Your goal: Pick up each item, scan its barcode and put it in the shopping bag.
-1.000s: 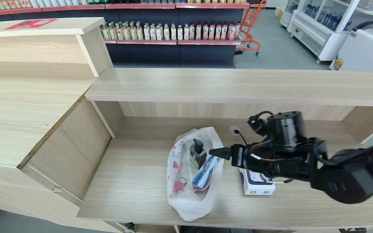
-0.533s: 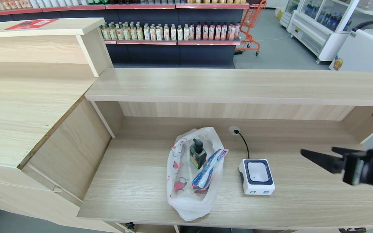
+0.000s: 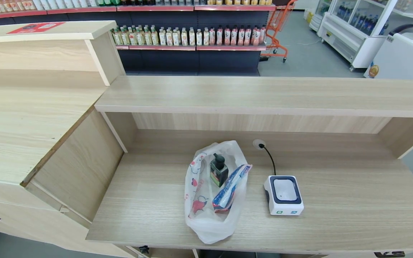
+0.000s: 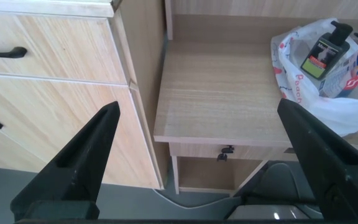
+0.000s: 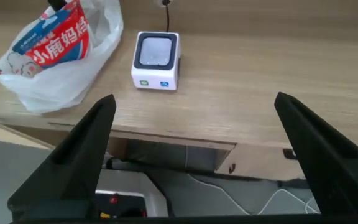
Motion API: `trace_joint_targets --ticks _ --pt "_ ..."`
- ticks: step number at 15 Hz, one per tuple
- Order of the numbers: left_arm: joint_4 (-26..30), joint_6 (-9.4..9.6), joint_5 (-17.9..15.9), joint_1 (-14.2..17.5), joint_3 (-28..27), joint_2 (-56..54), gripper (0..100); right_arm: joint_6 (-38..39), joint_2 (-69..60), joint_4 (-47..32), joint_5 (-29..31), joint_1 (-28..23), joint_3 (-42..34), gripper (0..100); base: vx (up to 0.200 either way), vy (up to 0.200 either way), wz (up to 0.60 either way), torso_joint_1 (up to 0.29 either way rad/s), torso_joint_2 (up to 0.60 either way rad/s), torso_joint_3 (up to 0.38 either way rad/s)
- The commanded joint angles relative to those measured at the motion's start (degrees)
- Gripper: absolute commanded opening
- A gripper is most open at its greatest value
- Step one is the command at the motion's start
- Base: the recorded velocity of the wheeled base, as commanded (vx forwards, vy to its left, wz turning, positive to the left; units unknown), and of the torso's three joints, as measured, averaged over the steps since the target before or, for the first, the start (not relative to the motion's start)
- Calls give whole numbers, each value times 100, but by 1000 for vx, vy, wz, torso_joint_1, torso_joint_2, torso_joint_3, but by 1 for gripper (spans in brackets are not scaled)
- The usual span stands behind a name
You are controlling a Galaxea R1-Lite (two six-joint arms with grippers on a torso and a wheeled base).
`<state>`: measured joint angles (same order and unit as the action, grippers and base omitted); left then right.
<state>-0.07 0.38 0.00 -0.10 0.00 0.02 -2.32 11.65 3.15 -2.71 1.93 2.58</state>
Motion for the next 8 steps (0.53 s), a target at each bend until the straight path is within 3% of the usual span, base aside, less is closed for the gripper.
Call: trace_joint_targets --ticks 1,8 --pt "-1 6 0 1 0 6 100 29 -1165 -341 156 -184 -250 100 0 0 0 0 0 0" --pt "-1 -3 0 1 0 -2 100 56 -1165 -332 156 -184 -258 100 0 0 0 0 0 0"
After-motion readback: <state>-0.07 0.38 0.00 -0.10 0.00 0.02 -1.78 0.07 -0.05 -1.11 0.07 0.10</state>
